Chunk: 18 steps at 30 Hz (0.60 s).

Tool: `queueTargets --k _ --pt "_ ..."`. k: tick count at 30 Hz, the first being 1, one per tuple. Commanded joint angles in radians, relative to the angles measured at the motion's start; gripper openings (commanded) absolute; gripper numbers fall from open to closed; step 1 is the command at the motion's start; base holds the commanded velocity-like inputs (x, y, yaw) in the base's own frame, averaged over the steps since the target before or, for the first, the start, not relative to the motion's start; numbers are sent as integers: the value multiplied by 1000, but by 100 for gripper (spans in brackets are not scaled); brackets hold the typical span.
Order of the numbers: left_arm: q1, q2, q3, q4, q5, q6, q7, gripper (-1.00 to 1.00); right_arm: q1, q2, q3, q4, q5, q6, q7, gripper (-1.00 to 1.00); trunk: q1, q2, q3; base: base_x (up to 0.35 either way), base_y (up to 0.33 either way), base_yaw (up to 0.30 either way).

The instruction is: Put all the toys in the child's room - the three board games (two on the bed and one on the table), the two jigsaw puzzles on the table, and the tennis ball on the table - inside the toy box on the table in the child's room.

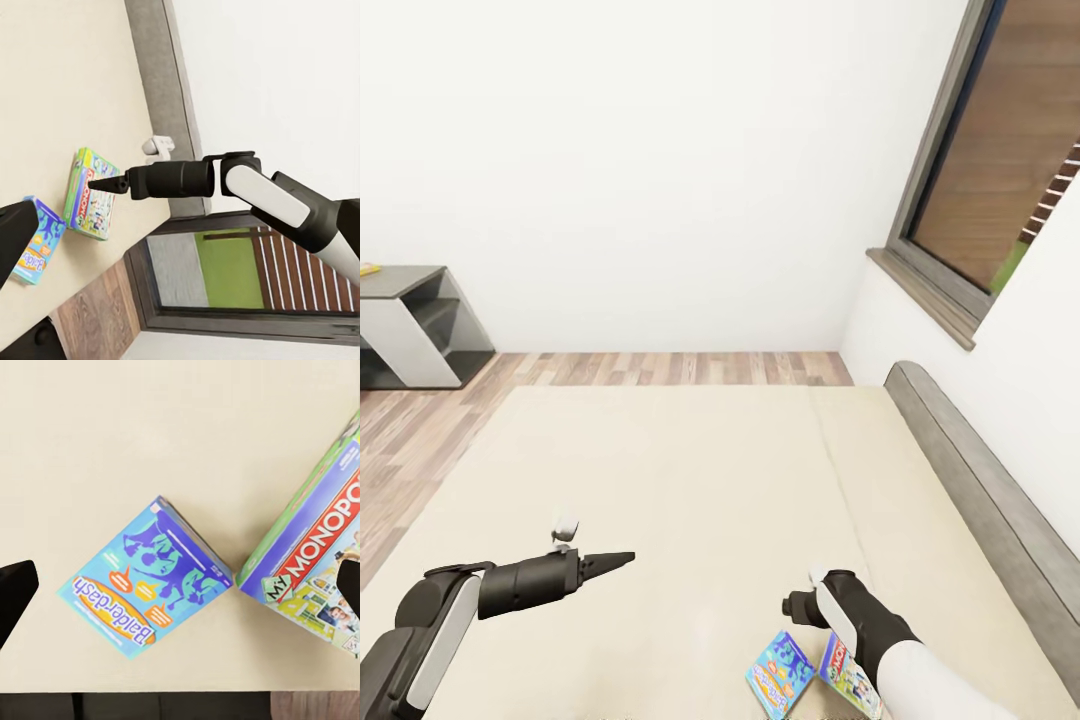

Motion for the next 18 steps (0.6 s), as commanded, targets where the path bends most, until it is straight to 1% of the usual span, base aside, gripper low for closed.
queueTargets --k 1,7,10,12,16,18 --pt "-1 0 0 0 -1 5 -3 100 -1 -1 7 -1 -12 4 -8 100 0 -2 -3 0 0 0" --pt "-1 0 0 0 -1 5 -3 100 -1 -8 3 -1 -15 0 -3 100 0 -2 -13 0 0 0" --pt "-1 0 0 0 -1 5 -3 100 -1 -11 3 -1 -15 -2 13 100 0 -2 -18 0 0 0" --pt "-1 0 0 0 -1 5 -3 100 -1 -12 3 -1 -15 -3 36 100 0 -2 -22 0 0 0" --pt "-1 0 0 0 -1 5 -3 100 -1 -17 3 -1 -10 -5 122 100 0 -2 -28 0 0 0" --pt "-1 0 0 0 -1 5 -3 100 -1 -17 3 -1 -6 -5 138 100 0 -2 -31 0 0 0"
